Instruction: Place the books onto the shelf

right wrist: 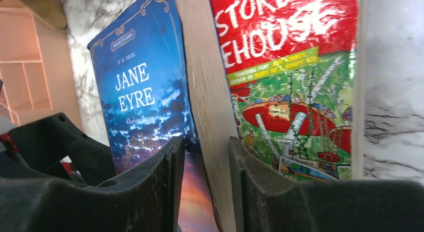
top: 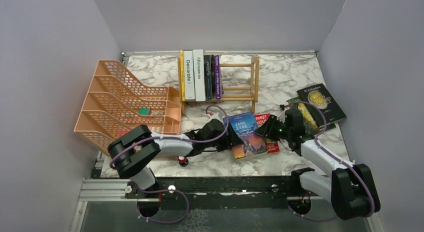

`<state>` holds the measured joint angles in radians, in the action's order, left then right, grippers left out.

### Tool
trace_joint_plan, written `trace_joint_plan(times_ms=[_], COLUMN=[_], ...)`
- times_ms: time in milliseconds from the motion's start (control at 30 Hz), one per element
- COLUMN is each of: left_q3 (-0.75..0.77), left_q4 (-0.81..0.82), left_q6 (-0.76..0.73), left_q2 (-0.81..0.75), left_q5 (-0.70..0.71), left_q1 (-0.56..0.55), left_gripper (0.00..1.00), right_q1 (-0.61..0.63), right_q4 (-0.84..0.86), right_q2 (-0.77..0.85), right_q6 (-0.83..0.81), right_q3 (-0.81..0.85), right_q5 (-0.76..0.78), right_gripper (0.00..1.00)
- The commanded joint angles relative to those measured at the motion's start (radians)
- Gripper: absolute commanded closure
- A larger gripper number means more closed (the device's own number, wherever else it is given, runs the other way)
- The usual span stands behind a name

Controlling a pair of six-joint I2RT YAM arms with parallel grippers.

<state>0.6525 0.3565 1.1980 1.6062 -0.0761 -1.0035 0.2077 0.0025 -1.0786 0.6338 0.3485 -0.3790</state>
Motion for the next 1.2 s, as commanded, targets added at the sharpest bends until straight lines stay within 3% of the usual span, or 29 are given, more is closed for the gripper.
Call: trace_joint_plan(times_ms=[0,167,333,500,600,867,1033,1167], left_q3=[0.027,0.007,0.003,-0.005,-0.001,-0.055,-0.057,-0.048], left_q4=[0.257,0.346,0.391,0.514,0.591,0.582,0.482,0.412], left_q6=[0.073,0.097,0.117,0.202,0.215,0.19,0.129,0.081], left_q2=[-0.113,-0.125,-0.124,-0.09,-0.063,-0.037,-0.07,-0.111], left_q5=[0.053,0.049,0.029,-0.033,-0.056,-0.087,-0.087,-0.082], left_q1=[-0.014,-0.011,-0.01,-0.005,0.001,0.036,0.04,0.044], left_gripper=[0.35,0.35,0.36,0.3,0.3,0.42,0.35,0.34], right_q1=[0.03,0.03,0.03,0.031,0.03,0.03,0.031,0.03], right_q4=[0.025,0.072,0.053,0.039,0.032,-0.048,-0.098,-0.128], right_q2=[-0.003,-0.053,-0.07,-0.077,-0.083,-0.018,0.004,0.015], right_q6=[0.012,0.023,0.002,-0.004,0.001,-0.012,-0.039,-0.053], right_q3=[-0.061,-0.068,-0.058,-0.06,-0.056,-0.037,-0.02,-0.005], right_q5=[-0.352,-0.433,-0.42,-0.392,-0.379,-0.274,-0.227,-0.196], right_gripper=[0.58,0.58,0.57,0.43,0.43,0.43,0.43,0.4])
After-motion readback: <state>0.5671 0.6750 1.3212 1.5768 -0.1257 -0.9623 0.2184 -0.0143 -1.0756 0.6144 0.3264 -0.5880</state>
